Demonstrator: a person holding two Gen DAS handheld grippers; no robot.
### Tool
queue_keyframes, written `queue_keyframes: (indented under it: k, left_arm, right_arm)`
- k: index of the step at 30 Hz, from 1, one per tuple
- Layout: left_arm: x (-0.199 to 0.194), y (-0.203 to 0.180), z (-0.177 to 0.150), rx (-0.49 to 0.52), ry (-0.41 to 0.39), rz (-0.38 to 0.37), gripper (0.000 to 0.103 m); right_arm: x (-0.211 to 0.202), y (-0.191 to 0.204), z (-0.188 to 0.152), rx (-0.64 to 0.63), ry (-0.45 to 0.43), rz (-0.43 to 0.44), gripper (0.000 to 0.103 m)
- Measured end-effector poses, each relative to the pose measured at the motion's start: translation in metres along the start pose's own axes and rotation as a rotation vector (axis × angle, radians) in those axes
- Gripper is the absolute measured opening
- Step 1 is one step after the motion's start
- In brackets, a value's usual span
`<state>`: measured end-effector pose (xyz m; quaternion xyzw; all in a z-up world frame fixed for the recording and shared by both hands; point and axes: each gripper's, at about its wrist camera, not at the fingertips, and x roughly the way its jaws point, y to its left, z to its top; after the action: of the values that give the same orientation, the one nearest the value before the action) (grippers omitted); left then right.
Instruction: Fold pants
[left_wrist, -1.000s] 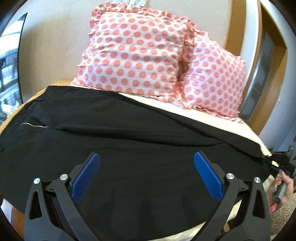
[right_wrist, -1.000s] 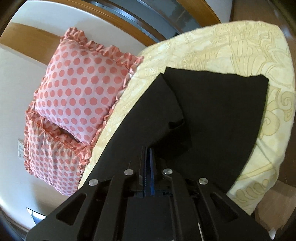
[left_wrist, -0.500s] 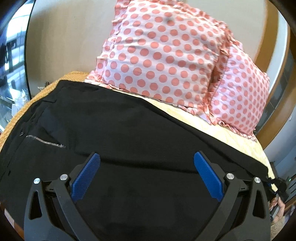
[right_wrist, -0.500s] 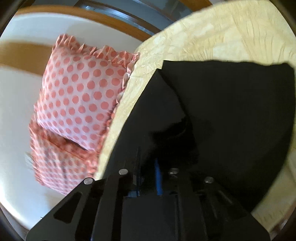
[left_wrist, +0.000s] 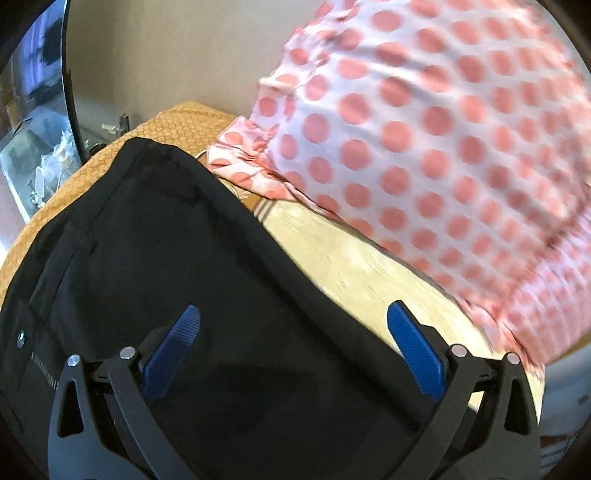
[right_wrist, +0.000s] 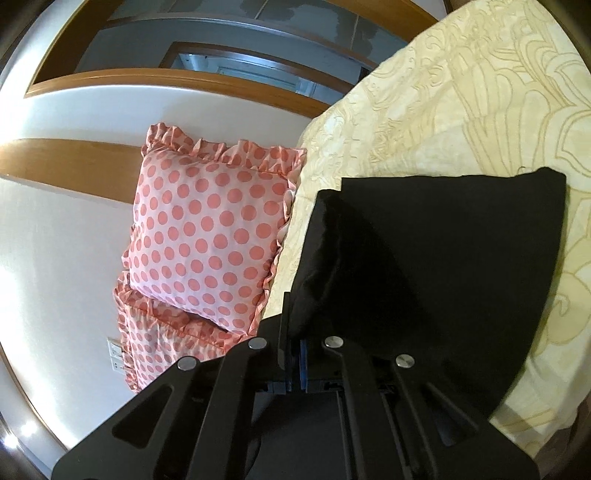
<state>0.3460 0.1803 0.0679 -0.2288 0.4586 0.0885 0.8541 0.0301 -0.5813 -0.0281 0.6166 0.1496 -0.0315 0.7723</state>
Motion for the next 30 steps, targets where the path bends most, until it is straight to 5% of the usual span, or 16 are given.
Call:
queue_keyframes:
  k: [4,8,9,11,16,22,25,30]
  left_arm:
    - [0.045,0.004,0.022,-0.076,0.119,0.031,0.093]
    - [0.059,0.021,0.023,-0.148,0.129,0.081,0.024]
    - [0.055,0.026,0.021,-0.161,0.124,0.051,0.016]
    - [0.038,0.037,0.011,-0.184,0.109,0.019,0.014]
    - [-0.065,0.054,-0.034,-0.126,-0.080,-0.071,0.014]
    - [-0.182,0.098,-0.147,-0.127,-0.271,-0.118,0.016]
    - [-0.186,0.131,-0.218,-0.149,-0.264,-0.031,0.016]
    - [-0.152,0.162,-0.257,-0.262,-0.147,-0.026,0.016]
  right_arm:
    - [0.002,0.003,0.002,-0.008,-0.001,0.000,0.003]
    - [0.002,0.007,0.003,-0.016,-0.001,0.006,0.003]
    - [0.002,0.008,0.003,-0.022,-0.002,0.006,0.003]
    - [-0.001,0.012,0.004,-0.042,-0.007,0.002,0.003]
    - [-0.016,0.024,0.011,-0.081,-0.061,0.024,0.003]
    - [-0.043,0.030,0.021,-0.127,-0.147,0.009,0.003]
    - [-0.042,0.019,0.024,-0.105,-0.147,-0.026,0.003]
    - [-0.029,0.006,0.021,-0.085,-0.109,-0.080,0.003]
